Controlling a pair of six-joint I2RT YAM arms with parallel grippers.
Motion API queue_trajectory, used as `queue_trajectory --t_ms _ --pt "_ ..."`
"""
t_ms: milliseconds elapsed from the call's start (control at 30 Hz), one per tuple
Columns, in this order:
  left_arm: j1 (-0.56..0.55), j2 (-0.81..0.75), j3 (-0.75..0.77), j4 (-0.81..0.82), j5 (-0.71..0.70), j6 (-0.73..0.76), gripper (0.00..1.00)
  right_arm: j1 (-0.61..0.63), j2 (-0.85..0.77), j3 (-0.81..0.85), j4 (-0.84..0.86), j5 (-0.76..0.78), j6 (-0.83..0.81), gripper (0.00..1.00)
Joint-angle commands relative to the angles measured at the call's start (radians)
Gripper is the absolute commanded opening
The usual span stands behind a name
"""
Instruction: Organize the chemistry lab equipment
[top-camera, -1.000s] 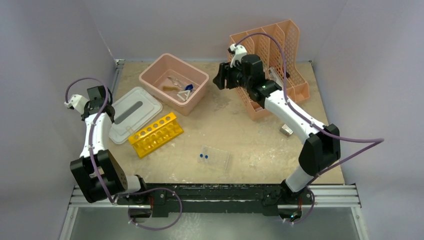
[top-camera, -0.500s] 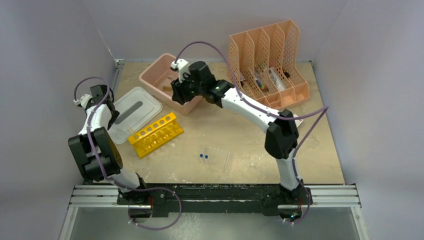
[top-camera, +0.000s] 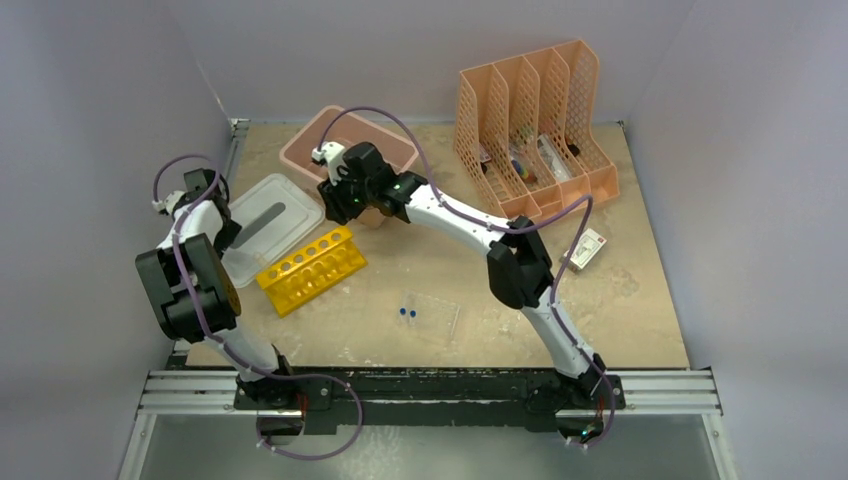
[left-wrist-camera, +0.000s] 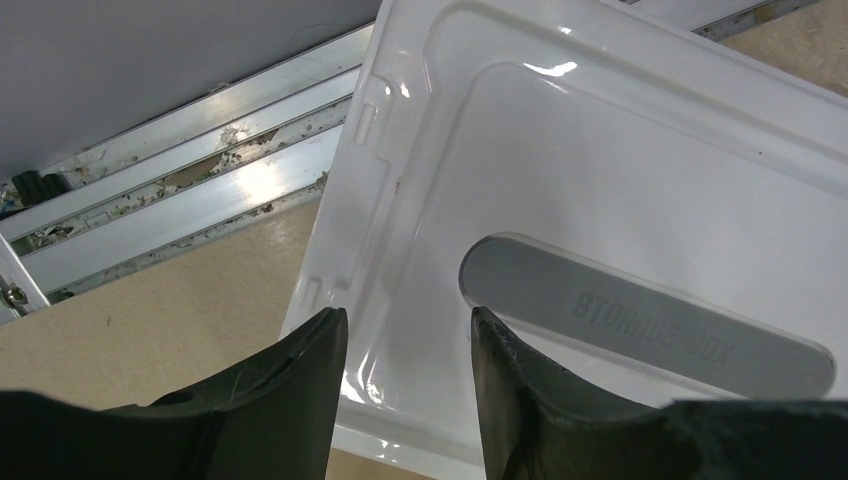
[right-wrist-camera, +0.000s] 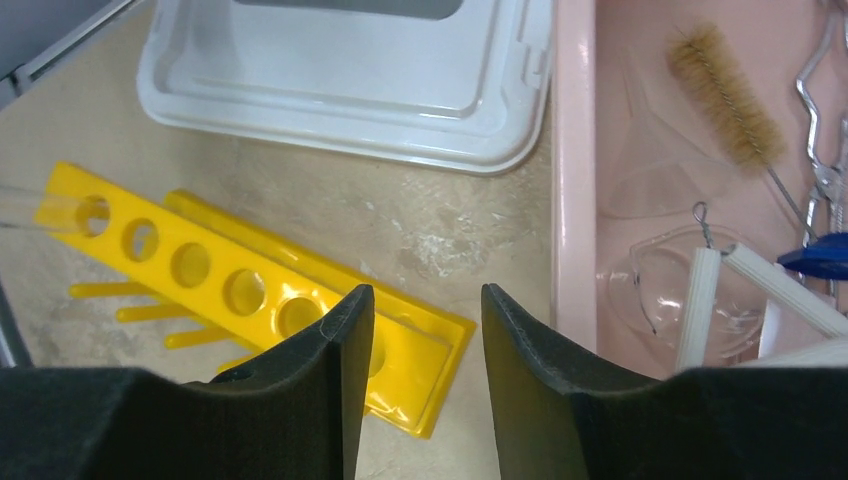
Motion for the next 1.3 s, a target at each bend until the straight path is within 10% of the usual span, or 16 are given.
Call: queue_trajectory --t_ms 0,433,900,1267 --pt "0.007 0.011 0.077 0.023 0.000 0.010 0.48 -0.010 -0.005 0.029 -0.010 0.182 0.017 0.48" --pt "-0.046 0.274 0.436 0.117 0.205 0.291 0.51 -0.100 -0.001 0.042 -0.046 0.426 0.173 0.55" --pt "-0.102 0.641 0.954 0.009 0.354 0.396 0.60 -0.170 -0.058 -0.031 -0.059 0.367 0.236 0.57" --pt "-0.126 0.740 1.000 -0.025 0.573 0.424 0.59 -0.171 -0.169 -0.166 -0.046 0.329 0.232 0.57"
